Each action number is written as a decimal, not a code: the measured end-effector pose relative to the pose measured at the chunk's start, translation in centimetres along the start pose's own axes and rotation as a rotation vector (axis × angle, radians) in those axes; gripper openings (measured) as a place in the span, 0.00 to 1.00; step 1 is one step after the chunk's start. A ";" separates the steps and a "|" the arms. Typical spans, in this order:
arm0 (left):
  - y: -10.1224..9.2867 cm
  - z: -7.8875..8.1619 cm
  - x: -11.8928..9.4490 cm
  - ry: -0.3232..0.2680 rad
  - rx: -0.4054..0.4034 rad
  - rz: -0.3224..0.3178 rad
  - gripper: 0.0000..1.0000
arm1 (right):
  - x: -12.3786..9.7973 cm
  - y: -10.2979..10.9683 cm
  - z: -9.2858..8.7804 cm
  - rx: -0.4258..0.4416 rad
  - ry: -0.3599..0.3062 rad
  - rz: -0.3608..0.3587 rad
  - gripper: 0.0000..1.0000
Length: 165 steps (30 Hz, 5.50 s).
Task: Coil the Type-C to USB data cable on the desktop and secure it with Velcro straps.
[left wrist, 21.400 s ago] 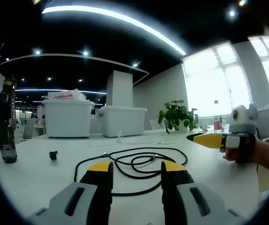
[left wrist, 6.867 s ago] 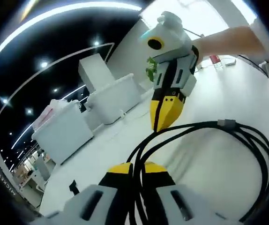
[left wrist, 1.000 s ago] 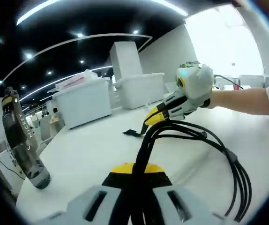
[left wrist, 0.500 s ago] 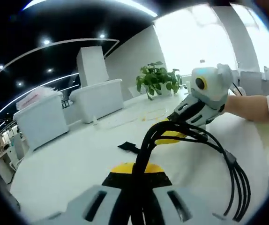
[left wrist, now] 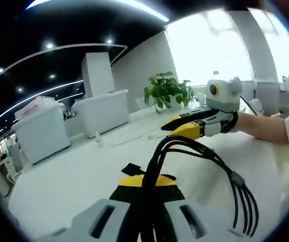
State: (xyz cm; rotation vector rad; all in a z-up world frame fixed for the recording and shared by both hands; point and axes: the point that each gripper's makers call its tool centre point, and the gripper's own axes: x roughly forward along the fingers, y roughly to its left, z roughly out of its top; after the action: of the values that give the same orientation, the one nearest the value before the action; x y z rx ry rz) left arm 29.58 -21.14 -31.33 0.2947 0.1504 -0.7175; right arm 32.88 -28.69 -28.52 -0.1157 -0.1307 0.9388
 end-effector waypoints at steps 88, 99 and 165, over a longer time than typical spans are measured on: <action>7.2 1.2 1.1 -0.307 -0.567 -0.030 0.33 | 2.8 7.7 -6.7 -0.383 0.253 0.191 0.23; 7.2 -0.8 2.2 -0.179 -0.358 0.047 0.34 | 3.2 7.3 -5.6 -0.442 0.208 0.161 0.14; 7.2 -6.0 6.4 0.038 -0.135 0.099 0.21 | 11.5 1.6 -8.6 -0.178 0.456 0.319 0.01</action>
State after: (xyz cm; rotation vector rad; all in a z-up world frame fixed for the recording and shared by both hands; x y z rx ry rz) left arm 38.93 -18.08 -36.97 0.1856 0.2177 -0.6004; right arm 39.68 -18.81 -36.52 -0.5225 0.2343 1.1934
